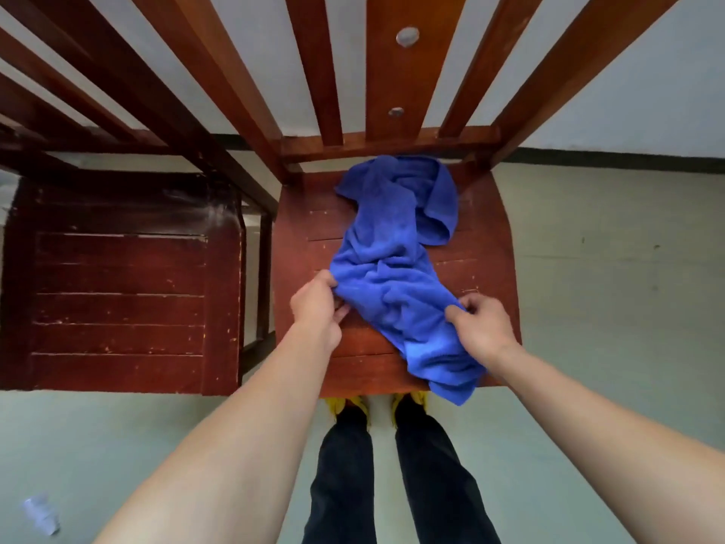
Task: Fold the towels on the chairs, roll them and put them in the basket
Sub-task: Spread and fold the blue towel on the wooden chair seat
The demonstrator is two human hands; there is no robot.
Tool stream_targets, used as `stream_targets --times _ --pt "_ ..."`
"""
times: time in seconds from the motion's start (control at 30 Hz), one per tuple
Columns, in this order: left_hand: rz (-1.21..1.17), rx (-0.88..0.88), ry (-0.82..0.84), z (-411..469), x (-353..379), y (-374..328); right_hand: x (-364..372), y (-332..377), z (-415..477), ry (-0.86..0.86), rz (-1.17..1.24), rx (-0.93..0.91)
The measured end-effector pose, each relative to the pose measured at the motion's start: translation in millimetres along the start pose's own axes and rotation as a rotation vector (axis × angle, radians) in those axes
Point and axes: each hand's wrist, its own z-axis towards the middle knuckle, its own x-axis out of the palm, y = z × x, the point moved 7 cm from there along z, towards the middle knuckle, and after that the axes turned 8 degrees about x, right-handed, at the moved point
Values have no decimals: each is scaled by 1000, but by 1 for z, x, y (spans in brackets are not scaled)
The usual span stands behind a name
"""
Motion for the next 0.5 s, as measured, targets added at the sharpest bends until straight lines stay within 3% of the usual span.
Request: stream_targets --times 0.1,0.2,0.27,0.37,0.5 --pt "-172 -58 24 -2 -22 -10 -2 -16 -2 26 -2 125" --pt "-203 -63 82 -4 -37 -12 0 8 7 -46 85 68" --pt "-184 -133 221 -9 -36 -7 12 35 15 -45 179 24" --pt "-147 -216 432 -18 -28 1 53 64 19 142 150 -5" --pt "-235 -198 408 -16 -35 2 94 67 -4 477 224 99"
